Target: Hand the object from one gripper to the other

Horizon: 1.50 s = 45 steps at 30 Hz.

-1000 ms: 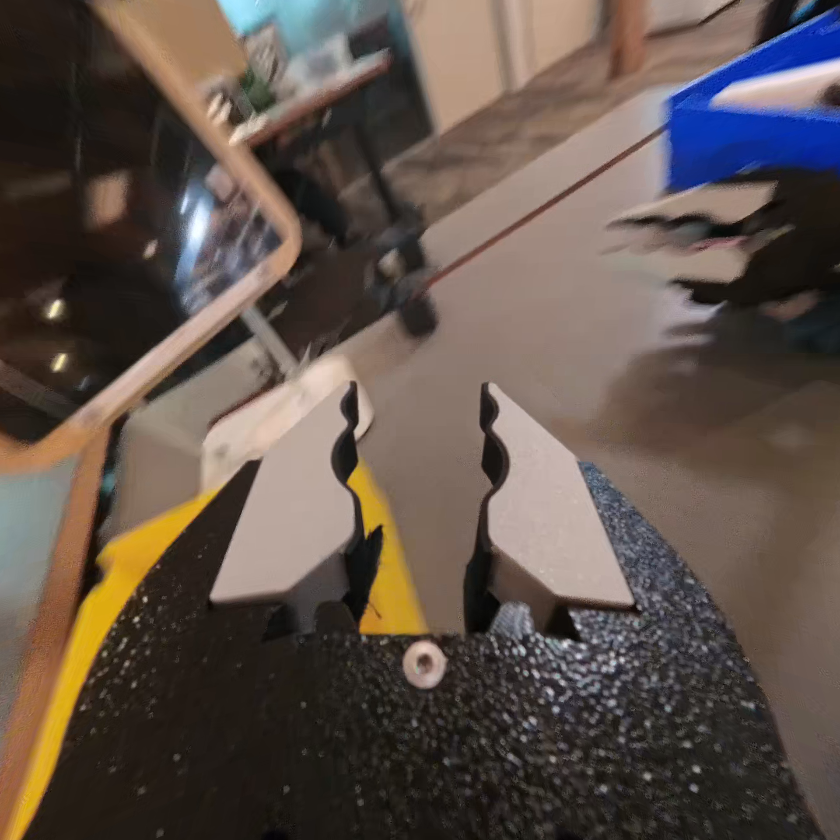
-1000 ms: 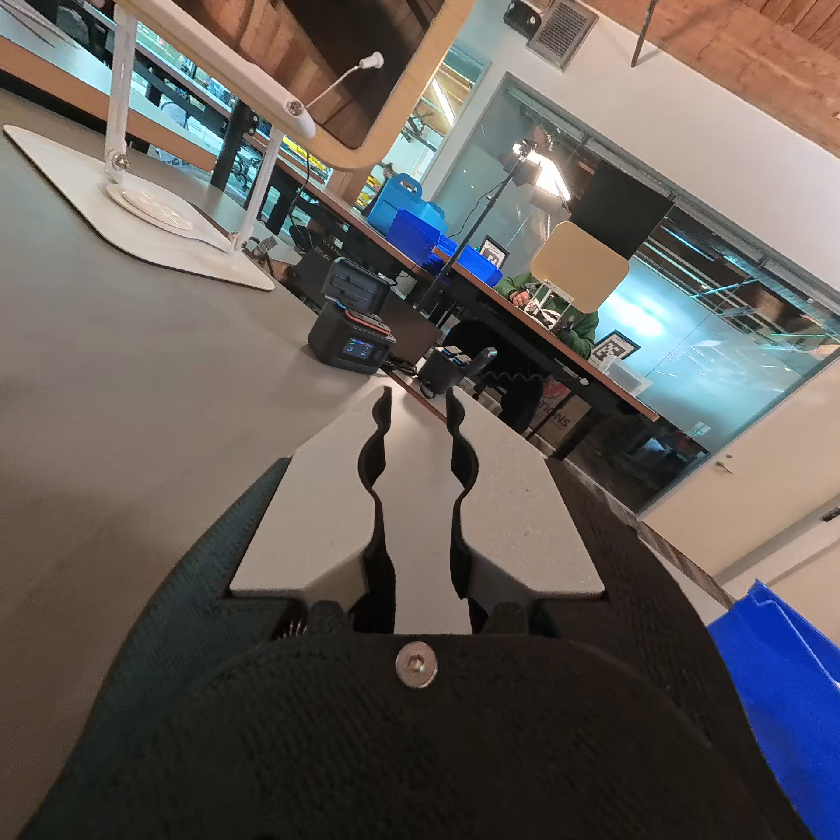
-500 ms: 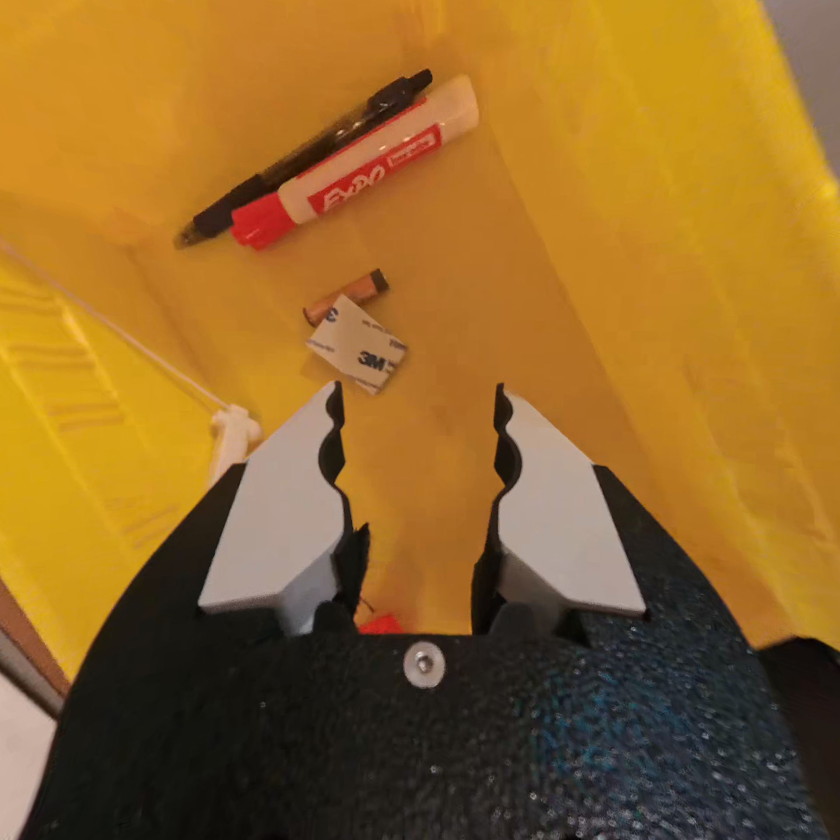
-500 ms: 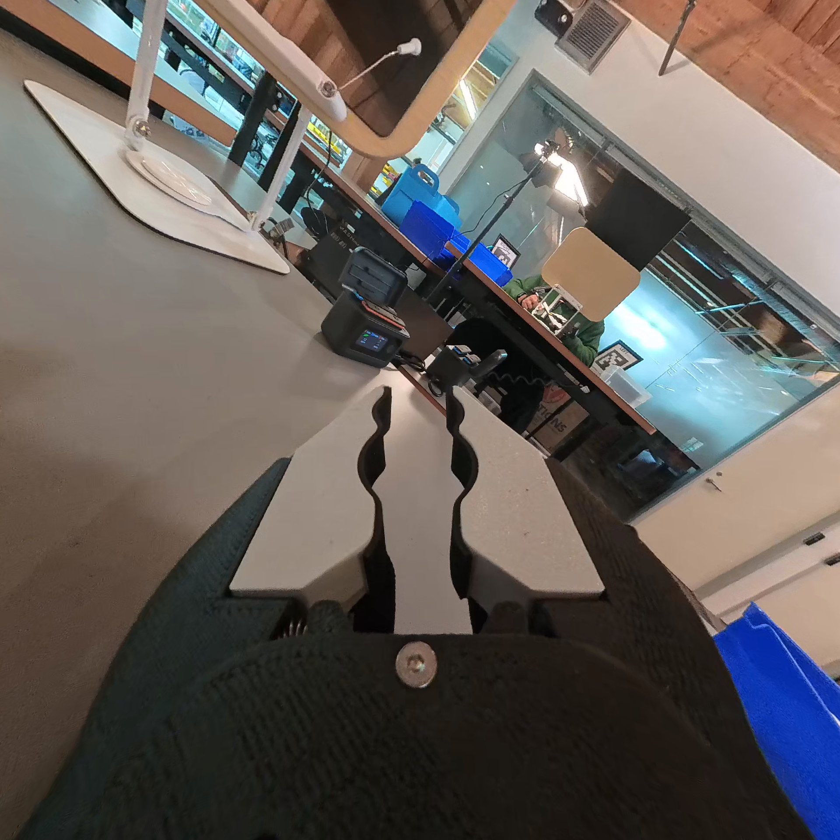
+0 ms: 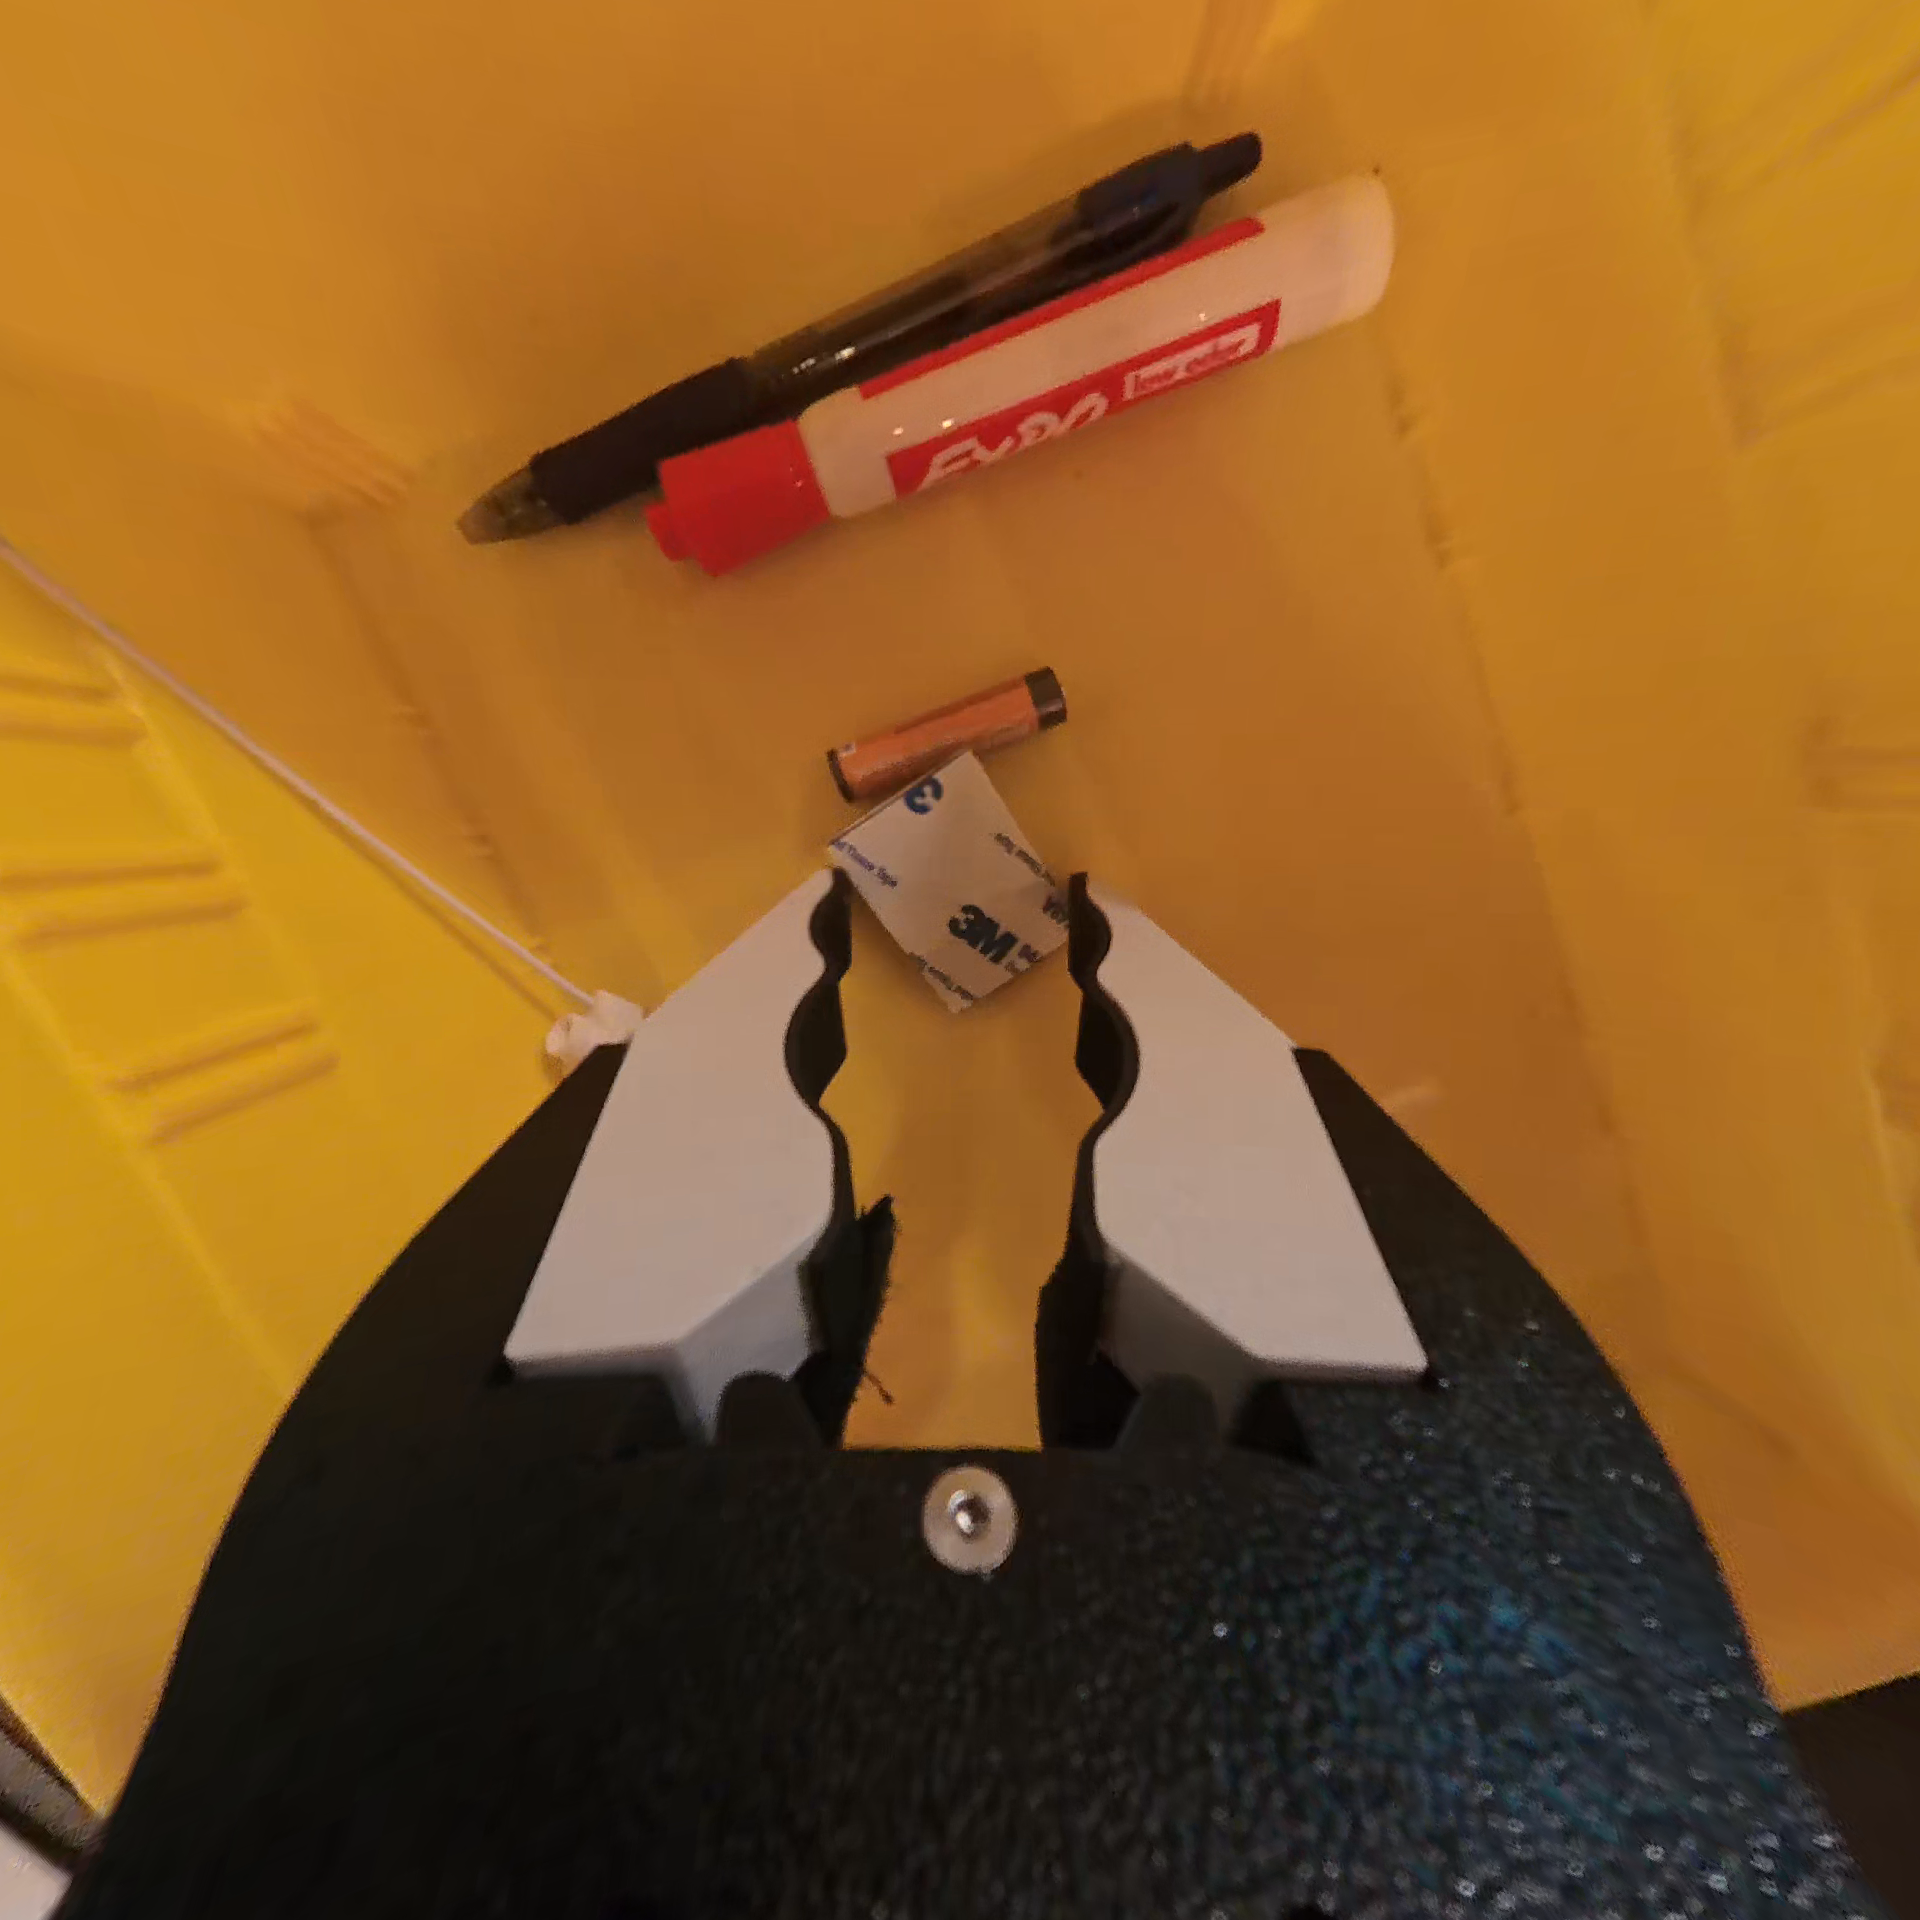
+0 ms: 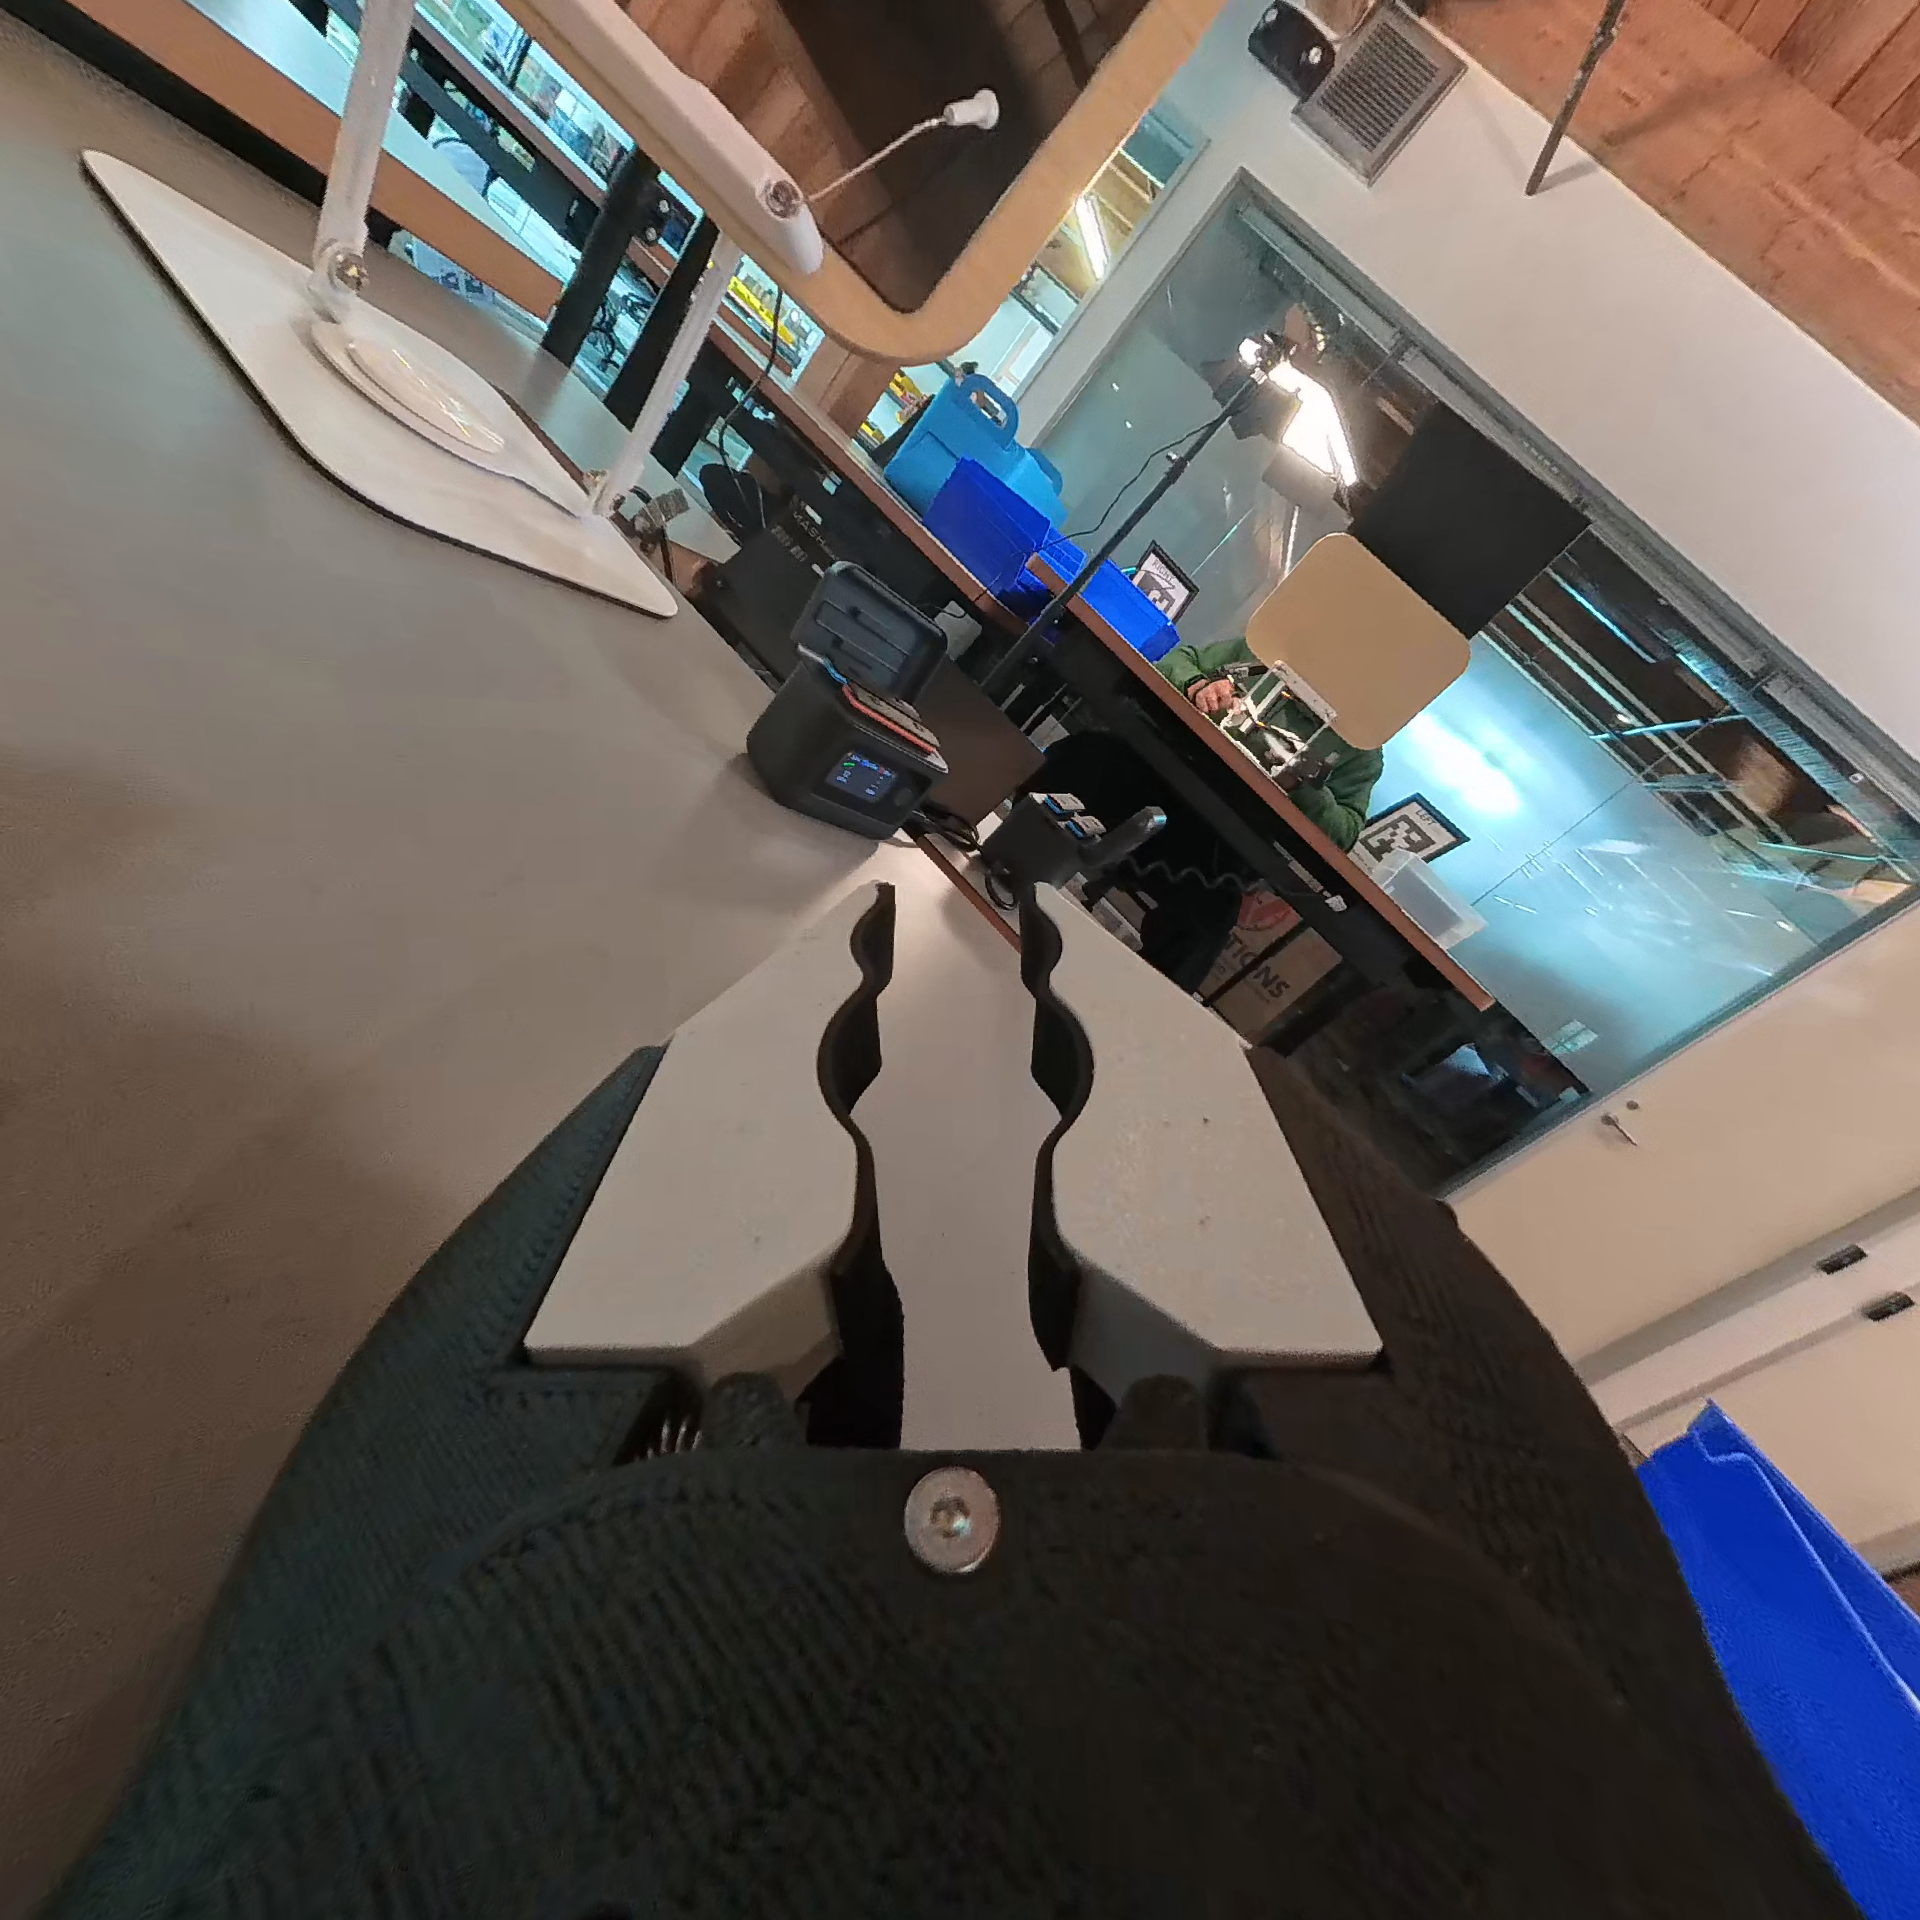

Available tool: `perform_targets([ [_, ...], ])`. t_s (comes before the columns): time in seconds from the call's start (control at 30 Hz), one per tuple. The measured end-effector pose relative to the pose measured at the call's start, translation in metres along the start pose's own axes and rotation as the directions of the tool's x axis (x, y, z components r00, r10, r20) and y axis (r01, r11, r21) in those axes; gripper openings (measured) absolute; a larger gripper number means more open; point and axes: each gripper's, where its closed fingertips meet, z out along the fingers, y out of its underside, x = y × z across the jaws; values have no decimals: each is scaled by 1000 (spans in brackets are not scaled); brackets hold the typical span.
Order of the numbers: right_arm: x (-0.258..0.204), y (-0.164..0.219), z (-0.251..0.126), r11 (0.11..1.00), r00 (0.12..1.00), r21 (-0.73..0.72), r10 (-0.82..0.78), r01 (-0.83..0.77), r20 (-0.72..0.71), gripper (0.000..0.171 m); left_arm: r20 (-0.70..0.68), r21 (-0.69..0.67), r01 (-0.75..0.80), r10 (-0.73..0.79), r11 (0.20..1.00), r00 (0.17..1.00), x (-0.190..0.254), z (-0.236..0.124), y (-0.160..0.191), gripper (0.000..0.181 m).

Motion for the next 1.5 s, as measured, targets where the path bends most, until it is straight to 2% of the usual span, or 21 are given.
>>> perform_targets([
  [0.03, 0, 0, 0, 1000, 1000, 1, -1, 1, 2, 23, 9, -1, -10, 10, 1000, 1000, 0, -1, 1, 39],
  [0.17, -2, -13, -2, 997, 998, 51, 50, -52, 28, 26, 139, 123, -102, 85, 987, 987, 4, -25, -25, 37],
  [0.23, -13, -30, -5, 983, 980, 89, 149, -162, 133, 28, 258, 240, -222, 159, 945, 953, 22, -53, -60, 37],
  [0.3, -30, -50, -11, 939, 913, 89, 296, -332, 282, 31, 374, 314, -382, 257, 869, 891, 56, -80, -96, 37],
  [0.37, -53, -75, -22, 880, 789, 37, 406, -474, 462, 31, 480, 344, -542, 352, 767, 803, 99, -97, -130, 36],
  [0.43, -73, -97, -36, 806, 620, -49, 491, -590, 611, 33, 540, 362, -649, 417, 669, 731, 145, -100, -158, 36],
  [0.5, -79, -116, -50, 690, 422, -135, 572, -711, 703, 36, 452, 448, -649, 471, 615, 758, 201, -85, -179, 36],
  [0.57, -76, -124, -57, 573, 255, -225, 636, -788, 729, 38, 445, 472, -666, 496, 577, 746, 233, -66, -198, 36],
  [0.63, -75, -123, -60, 498, 126, -318, 671, -807, 731, 42, 468, 428, -703, 527, 567, 710, 246, -42, -209, 36],
  [0.7, -73, -113, -59, 463, 73, -379, 705, -801, 705, 42, 460, 423, -724, 559, 546, 690, 262, -27, -217, 36],
  [0.73, -72, -107, -56, 470, 89, -386, 719, -794, 690, 41, 451, 429, -724, 567, 539, 689, 268, -23, -221, 36],
  [0.8, -65, -96, -53, 498, 156, -352, 723, -793, 673, 20, 432, 448, -717, 573, 534, 696, 276, -18, -227, 36],
  [0.87, -58, -94, -56, 515, 163, -347, 710, -784, 685, 3, 413, 484, -692, 558, 535, 720, 281, -17, -233, 36],
  [0.9, -54, -91, -56, 520, 167, -350, 711, -779, 683, 3, 396, 532, -660, 533, 531, 748, 284, -19, -239, 30],
  [0.97, -46, -81, -55, 547, 207, -339, 708, -765, 675, 2, 320, 641, -562, 483, 523, 815, 290, -23, -249, 53],
  [1.07, -27, -64, -50, 542, 252, -310, 728, -781, 638, 2, 181, 668, -422, 417, 612, 891, 279, -4, -259, 72],
  [1.13, -15, -51, -46, 553, 309, -267, 733, -789, 605, 1, 101, 644, -339, 362, 686, 926, 267, 19, -265, 75],
  [1.2, -4, -40, -43, 600, 409, -185, 708, -778, 576, 1, 55, 595, -252, 274, 763, 960, 251, 45, -270, 75],
  [1.27, 3, -31, -39, 671, 538, -83, 657, -737, 529, 2, 20, 563, -197, 225, 803, 974, 244, 67, -274, 75],
  [1.37, 2, -29, -39, 785, 710, 68, 515, -616, 480, 2, -63, 602, -132, 211, 787, 975, 248, 79, -283, 67],
  [1.5, -6, -31, -40, 919, 894, 193, 256, -343, 367, 2, -310, 666, 61, 201, 743, 929, 261, 71, -287, 61],
])
